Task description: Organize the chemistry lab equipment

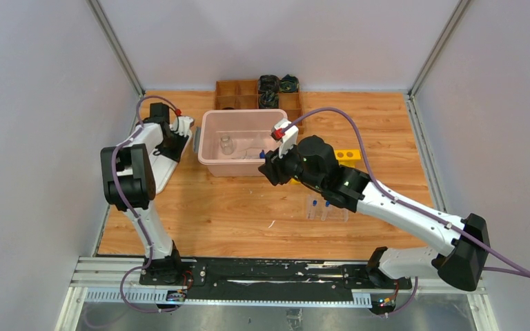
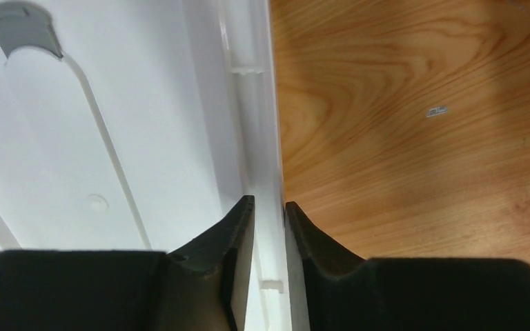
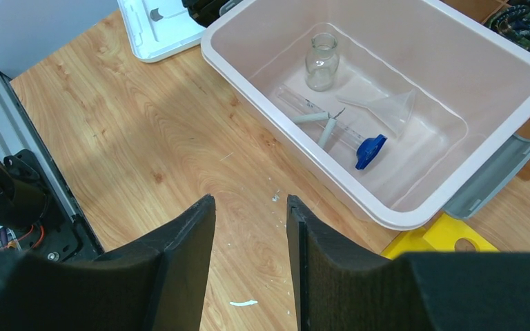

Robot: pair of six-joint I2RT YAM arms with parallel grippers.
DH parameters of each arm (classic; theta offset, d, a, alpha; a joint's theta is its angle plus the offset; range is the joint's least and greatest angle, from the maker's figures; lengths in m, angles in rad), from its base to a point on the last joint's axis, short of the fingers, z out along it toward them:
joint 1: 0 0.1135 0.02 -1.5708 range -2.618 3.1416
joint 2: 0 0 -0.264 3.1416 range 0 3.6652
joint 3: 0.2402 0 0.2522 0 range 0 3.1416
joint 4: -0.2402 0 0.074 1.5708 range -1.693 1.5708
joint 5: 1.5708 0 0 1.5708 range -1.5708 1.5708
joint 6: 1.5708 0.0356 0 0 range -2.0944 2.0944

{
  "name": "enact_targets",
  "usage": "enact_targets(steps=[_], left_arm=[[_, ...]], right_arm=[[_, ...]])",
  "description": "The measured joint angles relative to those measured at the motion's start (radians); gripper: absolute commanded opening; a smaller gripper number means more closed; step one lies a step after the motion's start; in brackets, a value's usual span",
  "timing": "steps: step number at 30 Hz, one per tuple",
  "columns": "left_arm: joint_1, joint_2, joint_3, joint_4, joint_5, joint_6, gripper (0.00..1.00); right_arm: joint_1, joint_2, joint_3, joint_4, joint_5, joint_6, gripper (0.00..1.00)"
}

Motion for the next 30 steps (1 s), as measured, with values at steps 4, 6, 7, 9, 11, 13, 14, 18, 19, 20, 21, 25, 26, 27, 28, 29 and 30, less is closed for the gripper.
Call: enact_targets(steps=[4, 6, 7, 9, 11, 13, 14, 18, 19, 20, 21, 25, 26, 27, 28, 29, 30], left_arm=[[0.024, 0.000, -0.017, 0.006, 0.014, 0.010, 0.12], [0.026, 0.000, -0.032, 0.010, 0.016, 0.017, 0.07], [0.026, 0.000, -0.036, 0.013, 0.015, 0.022, 0.06], [0.026, 0.000, -0.037, 0.015, 0.014, 0.029, 0.02], [0.026, -0.004, -0.043, 0.021, 0.014, 0.032, 0.00], [0.026, -0.011, -0.054, 0.032, 0.011, 0.034, 0.00], [0.025, -0.014, -0.059, 0.038, 0.010, 0.036, 0.00], [0.021, -0.034, -0.082, 0.053, -0.010, 0.051, 0.00], [0.019, -0.040, -0.088, 0.052, -0.017, 0.053, 0.00], [0.018, -0.047, -0.091, 0.051, -0.023, 0.054, 0.00], [0.016, -0.055, -0.092, 0.047, -0.028, 0.053, 0.00], [0.013, -0.113, -0.058, 0.023, -0.035, 0.046, 0.00], [0.013, -0.127, -0.042, 0.017, -0.035, 0.044, 0.00], [0.013, -0.142, -0.019, 0.009, -0.031, 0.042, 0.00], [0.013, -0.153, 0.001, 0.001, -0.027, 0.039, 0.00], [0.013, -0.165, 0.026, -0.010, -0.020, 0.037, 0.00], [0.013, -0.175, 0.046, -0.018, -0.013, 0.034, 0.00]], right_arm=[[0.000, 0.000, 0.000, 0.000, 0.005, 0.000, 0.43], [0.000, 0.002, 0.000, 0.000, 0.005, 0.000, 0.43], [0.000, 0.004, 0.000, 0.000, 0.005, 0.000, 0.43], [0.000, 0.008, 0.000, -0.001, 0.005, 0.000, 0.42], [0.000, 0.010, 0.000, -0.002, 0.005, 0.000, 0.42], [0.000, 0.011, 0.000, -0.005, 0.008, 0.000, 0.42], [0.000, 0.011, 0.000, -0.005, 0.011, 0.000, 0.42], [0.000, 0.010, 0.000, -0.006, 0.019, 0.000, 0.42], [0.000, 0.010, 0.000, -0.008, 0.019, 0.000, 0.41], [0.000, 0.009, 0.000, -0.010, 0.019, 0.000, 0.41], [0.000, 0.008, 0.000, -0.011, 0.019, 0.000, 0.41], [0.000, 0.000, 0.000, -0.016, 0.020, 0.000, 0.41], [0.000, -0.003, 0.000, -0.016, 0.021, -0.001, 0.41], [0.000, -0.006, 0.000, -0.018, 0.021, -0.001, 0.40], [0.000, -0.010, 0.000, -0.019, 0.022, -0.002, 0.40], [0.000, -0.014, 0.000, -0.020, 0.023, -0.002, 0.40], [0.000, -0.017, 0.000, -0.020, 0.024, -0.003, 0.39]])
